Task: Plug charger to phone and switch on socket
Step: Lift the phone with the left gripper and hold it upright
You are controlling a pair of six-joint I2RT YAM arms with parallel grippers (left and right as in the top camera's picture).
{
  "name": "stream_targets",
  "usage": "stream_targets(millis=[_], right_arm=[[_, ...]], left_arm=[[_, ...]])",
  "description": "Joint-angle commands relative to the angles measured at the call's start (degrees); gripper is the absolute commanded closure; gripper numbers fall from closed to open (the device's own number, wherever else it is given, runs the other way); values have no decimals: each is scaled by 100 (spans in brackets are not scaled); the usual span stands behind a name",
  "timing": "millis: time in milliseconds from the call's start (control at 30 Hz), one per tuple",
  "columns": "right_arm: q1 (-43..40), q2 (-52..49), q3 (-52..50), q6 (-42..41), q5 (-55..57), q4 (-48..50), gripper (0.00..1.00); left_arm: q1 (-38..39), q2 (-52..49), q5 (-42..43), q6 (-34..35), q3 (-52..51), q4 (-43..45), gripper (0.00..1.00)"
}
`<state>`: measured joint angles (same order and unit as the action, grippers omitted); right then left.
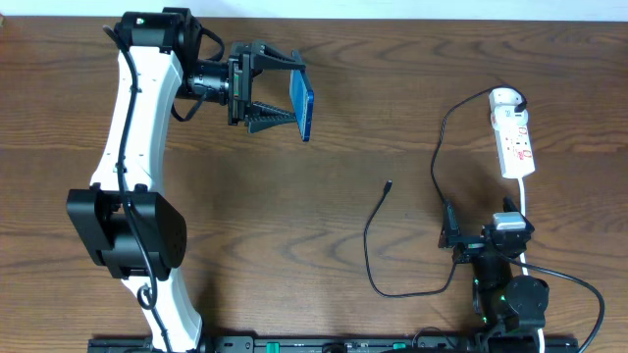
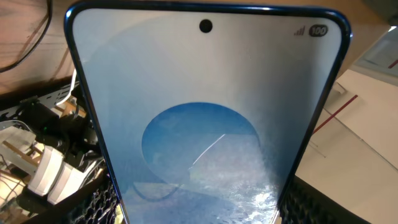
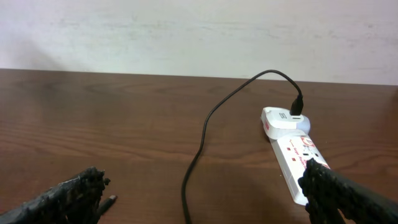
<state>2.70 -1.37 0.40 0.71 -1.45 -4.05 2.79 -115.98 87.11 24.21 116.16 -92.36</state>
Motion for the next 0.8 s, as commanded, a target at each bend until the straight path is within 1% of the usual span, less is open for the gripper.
stream_targets(millis=[0,433,500,533,600,700,733,767], right_arm=[[-37,35,-9,63,44,-26,1],[-37,35,-9,63,44,-24,1],[-37,35,-9,59,-164,225,1],[-35,35,-9,0,-446,308,1],[-37,35,-9,-623,-1624,337,1],[-35,35,-9,-1585,-2771,457,1],[-35,35,-9,-2446,-3195,901,1],[-35,35,-9,-2865,-3233,1338,1]], left_arm=[[20,278,304,55,44,-444,25],[17,278,302,50,44,-444,25],[17,278,302,55,44,-444,25],[17,278,302,55,44,-444,25],[17,278,302,52,44,-444,25],[17,278,302,52,44,-444,25],[17,278,304,52,44,-444,25],[17,278,302,55,44,-444,25]])
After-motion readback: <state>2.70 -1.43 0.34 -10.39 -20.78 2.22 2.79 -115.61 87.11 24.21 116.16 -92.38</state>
